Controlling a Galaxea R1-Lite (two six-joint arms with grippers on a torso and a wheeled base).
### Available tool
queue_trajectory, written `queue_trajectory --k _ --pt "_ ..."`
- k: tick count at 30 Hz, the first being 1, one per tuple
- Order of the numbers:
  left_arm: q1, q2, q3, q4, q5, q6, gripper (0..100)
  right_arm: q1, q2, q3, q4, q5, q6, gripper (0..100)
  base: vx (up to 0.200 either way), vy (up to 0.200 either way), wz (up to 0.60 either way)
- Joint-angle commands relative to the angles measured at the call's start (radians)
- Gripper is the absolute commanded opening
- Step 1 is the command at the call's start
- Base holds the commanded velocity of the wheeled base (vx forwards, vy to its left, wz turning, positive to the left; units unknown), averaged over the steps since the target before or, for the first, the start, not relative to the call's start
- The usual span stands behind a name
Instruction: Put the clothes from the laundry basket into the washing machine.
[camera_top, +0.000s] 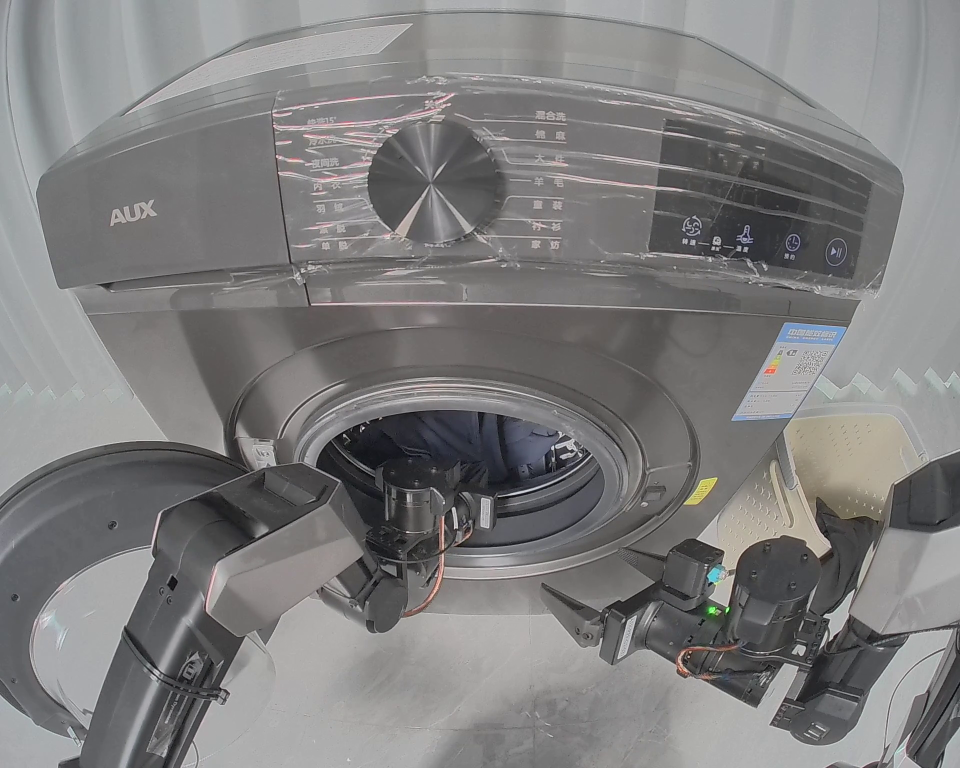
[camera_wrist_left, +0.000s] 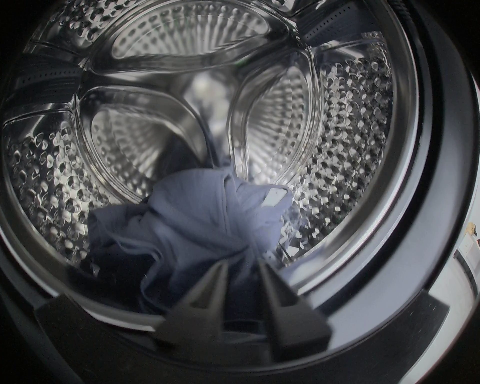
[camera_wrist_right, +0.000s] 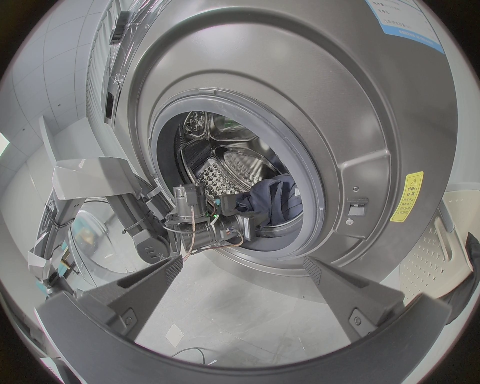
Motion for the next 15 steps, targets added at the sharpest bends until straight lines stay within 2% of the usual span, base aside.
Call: queue_trajectory --k 1,4,7,15 --pt "0.008 0.042 -0.148 -0.004 0.013 -0.009 0 0.000 0.000 -0.001 0.000 0.000 0.000 100 0.000 0.000 0.00" --pt "0.026 0.071 -0.245 -0.008 0.038 -0.009 0 0.000 -0.002 -0.001 0.000 0.000 -0.002 100 0.000 0.000 0.00" --pt "0.037 0.096 -0.302 -0.013 0.039 -0.010 0 -0.001 -0.003 -0.001 0.000 0.000 0.000 100 0.000 0.000 0.00" --pt "0.040 0.094 -0.302 -0.015 0.039 -0.009 0 -0.001 -0.002 -0.001 0.000 0.000 0.000 100 0.000 0.000 0.00"
